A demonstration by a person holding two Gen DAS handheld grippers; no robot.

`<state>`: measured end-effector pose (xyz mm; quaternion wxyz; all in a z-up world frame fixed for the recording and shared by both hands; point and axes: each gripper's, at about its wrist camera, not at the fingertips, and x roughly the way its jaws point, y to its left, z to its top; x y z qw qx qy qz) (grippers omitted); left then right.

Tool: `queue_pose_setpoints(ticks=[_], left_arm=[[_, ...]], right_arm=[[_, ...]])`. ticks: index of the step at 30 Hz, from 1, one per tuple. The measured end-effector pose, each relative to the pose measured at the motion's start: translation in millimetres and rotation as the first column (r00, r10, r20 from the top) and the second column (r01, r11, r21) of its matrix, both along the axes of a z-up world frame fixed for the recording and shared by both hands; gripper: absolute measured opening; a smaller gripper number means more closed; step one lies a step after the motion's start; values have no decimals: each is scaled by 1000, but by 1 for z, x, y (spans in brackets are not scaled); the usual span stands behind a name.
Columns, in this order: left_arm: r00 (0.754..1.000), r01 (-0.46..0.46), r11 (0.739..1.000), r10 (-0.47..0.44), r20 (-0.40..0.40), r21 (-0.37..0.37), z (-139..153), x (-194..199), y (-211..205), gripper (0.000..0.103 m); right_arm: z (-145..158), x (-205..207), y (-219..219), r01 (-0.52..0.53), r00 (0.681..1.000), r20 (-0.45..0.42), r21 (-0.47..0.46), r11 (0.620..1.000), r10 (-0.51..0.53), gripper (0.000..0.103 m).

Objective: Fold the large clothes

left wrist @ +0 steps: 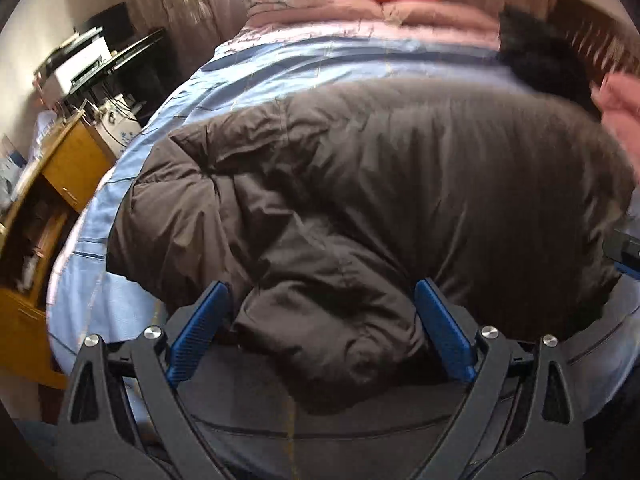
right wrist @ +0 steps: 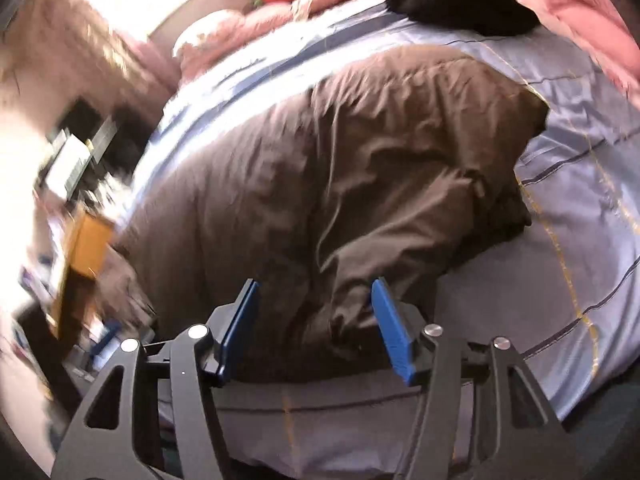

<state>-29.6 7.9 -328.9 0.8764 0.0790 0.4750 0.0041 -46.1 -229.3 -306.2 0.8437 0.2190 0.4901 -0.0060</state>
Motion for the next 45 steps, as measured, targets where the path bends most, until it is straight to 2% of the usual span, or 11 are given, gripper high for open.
queue_pose_setpoints(ticks=[5, 9, 16, 20, 23, 25, 30, 33, 37, 42, 45], left_arm=[[988, -52, 998, 45, -150, -42, -35, 21, 10, 101], [994, -23, 998, 30, -105, 66, -41, 24, -7, 101], [997, -52, 999, 51, -53, -14, -26, 14, -4, 97], [993, -21, 999, 17, 116, 29, 4, -8, -8, 97], [1000, 4, 989, -8, 30, 145, -23, -2, -19, 97], [999, -23, 995, 26, -34, 101, -38, 4, -11, 99], [991, -72, 997, 70, -111, -17, -46, 14, 6, 101], [993, -77, 996, 73, -94, -46, -39, 12, 9, 101], [991, -90, 994, 83, -102, -61, -35, 11, 9, 101], [991, -91, 995, 87, -100, -39, -38, 17, 19, 101], [991, -90, 995, 86, -99, -34, -43, 18, 13, 101]], right_arm=[[-58, 26, -11, 55, 985, -163, 27, 998, -50, 62], [-66, 40, -2, 19, 988, -151, -51, 999, -26, 71], [-58, 30, 1, 24, 995, -92, -88, 996, -32, 69], [-20, 6, -7, 99, 995, 26, -114, 988, -97, 69], [3, 9, 3, 82, 985, 165, -180, 980, -52, 69], [4, 28, 13, 19, 983, 185, -173, 985, 13, 69], [-26, 63, 56, -131, 986, 57, -317, 939, 157, 78], [-25, 79, 37, -110, 994, -19, -216, 970, 109, 77], [27, 73, 36, -52, 987, 139, -165, 985, 75, 65], [14, 105, 95, -266, 961, 15, -210, 941, 275, 65], [-18, 116, 117, -299, 952, -50, -386, 873, 304, 70]])
